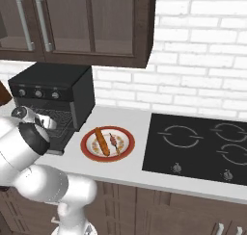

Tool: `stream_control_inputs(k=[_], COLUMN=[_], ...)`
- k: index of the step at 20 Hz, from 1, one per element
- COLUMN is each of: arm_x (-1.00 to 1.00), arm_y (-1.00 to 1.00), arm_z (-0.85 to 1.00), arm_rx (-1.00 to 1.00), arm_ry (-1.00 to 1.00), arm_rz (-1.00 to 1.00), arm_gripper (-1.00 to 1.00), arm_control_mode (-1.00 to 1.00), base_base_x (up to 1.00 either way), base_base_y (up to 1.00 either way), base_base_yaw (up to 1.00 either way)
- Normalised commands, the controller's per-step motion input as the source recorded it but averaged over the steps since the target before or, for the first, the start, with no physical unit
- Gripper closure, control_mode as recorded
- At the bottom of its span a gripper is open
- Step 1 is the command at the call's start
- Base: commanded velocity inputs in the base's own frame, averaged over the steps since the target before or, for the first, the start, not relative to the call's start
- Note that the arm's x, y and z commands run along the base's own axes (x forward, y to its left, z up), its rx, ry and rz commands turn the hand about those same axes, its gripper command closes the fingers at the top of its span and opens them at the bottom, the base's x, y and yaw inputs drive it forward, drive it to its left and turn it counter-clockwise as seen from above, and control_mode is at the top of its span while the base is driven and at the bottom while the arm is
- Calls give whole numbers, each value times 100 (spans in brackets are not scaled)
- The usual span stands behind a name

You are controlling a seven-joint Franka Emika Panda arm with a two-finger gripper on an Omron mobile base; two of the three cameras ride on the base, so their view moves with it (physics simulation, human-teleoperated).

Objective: Pick up the kebab skewer and baguette bread, and place them inside the toaster oven. Close the toaster oven door and start by setting the timer.

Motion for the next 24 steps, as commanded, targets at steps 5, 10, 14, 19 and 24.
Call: stream_control_inputs(k=[5, 10, 14, 19, 24], arm_x=[-60, -33, 19, 9, -62], arm_y=[0, 2, -21, -66, -100], arm_z=[-16, -5, 56, 67, 17], arm_rx=[0, -3, 0, -2, -1], arm_ry=[5, 7, 4, 14, 10], arm_rz=[-1, 0, -8, -13, -2], arm_gripper=[-100, -100, -100, -100, -100], arm_control_mode=[-100, -100, -100, -100, -100], base_base_x=[0, 0, 0, 0, 0], base_base_y=[0, 0, 0, 0, 0], base_base_yaw=[0, 0, 0, 0, 0])
